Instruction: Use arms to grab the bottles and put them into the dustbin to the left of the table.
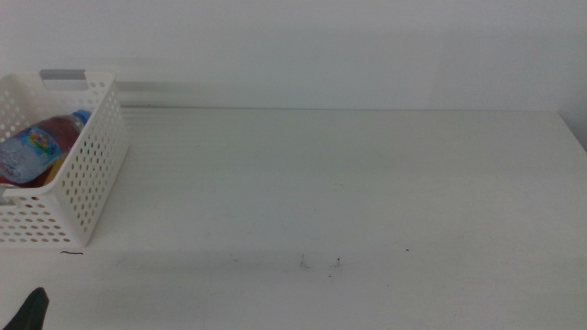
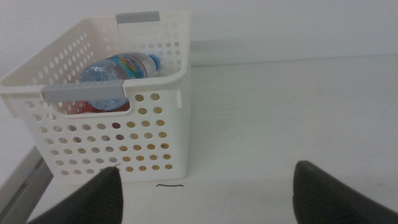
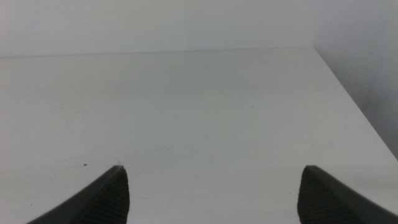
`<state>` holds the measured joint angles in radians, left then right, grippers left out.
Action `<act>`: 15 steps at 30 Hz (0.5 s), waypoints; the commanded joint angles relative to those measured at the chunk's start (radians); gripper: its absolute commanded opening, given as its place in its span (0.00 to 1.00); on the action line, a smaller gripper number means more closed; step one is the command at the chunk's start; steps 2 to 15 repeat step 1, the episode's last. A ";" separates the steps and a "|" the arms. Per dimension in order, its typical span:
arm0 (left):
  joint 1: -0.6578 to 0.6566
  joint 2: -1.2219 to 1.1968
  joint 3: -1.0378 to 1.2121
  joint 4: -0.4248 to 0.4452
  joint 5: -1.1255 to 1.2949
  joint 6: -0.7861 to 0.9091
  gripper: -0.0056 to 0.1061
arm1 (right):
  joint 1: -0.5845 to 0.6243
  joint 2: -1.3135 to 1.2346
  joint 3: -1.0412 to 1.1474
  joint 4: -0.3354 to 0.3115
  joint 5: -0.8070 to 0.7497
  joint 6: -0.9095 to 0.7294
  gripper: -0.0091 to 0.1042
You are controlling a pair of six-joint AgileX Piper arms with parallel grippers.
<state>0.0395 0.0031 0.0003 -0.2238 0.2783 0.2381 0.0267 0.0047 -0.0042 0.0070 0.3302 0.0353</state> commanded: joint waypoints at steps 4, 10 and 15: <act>0.001 -0.003 0.000 -0.002 -0.006 -0.001 0.89 | -0.007 -0.005 0.004 -0.007 -0.016 -0.006 0.90; 0.001 -0.003 0.000 -0.002 -0.006 -0.001 0.89 | -0.007 -0.005 0.004 -0.007 -0.016 -0.006 0.90; 0.001 -0.003 0.000 -0.002 -0.006 -0.001 0.89 | -0.007 -0.005 0.004 -0.007 -0.016 -0.006 0.90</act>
